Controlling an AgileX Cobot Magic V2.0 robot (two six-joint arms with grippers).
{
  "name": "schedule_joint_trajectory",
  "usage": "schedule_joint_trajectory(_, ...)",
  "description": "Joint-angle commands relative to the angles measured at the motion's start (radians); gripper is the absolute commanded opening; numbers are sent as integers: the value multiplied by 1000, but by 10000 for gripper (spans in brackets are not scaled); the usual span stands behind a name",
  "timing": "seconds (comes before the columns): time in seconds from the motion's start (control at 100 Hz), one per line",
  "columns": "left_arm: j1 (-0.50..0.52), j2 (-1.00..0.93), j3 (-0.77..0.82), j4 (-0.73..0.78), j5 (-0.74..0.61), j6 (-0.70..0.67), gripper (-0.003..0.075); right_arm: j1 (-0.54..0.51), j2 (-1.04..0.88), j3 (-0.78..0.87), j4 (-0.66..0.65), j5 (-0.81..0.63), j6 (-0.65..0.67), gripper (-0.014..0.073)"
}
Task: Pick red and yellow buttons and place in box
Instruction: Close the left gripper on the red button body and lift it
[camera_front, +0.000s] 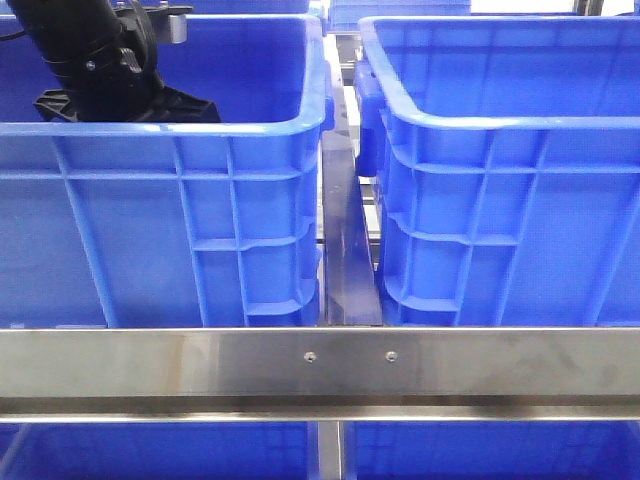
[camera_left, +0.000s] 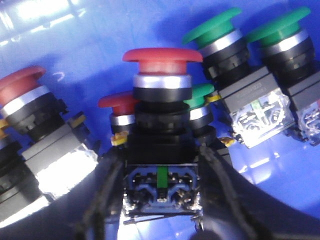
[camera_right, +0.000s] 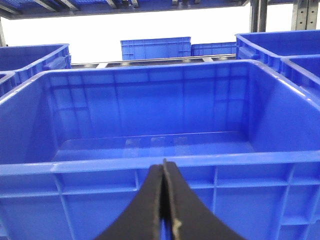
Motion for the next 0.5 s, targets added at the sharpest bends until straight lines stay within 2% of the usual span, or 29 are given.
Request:
schedule_joint_trajectory(0.0,-8,-94,-32,-8,-33,-1,-19,2,-22,-20,-9,-82,-3,-68)
schedule_joint_trajectory(0.25,-52,-281,-32,-10,-3,2,-19,2,-22,-20,-9,-82,-3,-68)
schedule_joint_trajectory(0.49,-159,-465,31,-26,-10,2,-19,2,-22,-20,-9,-82,-3,-68)
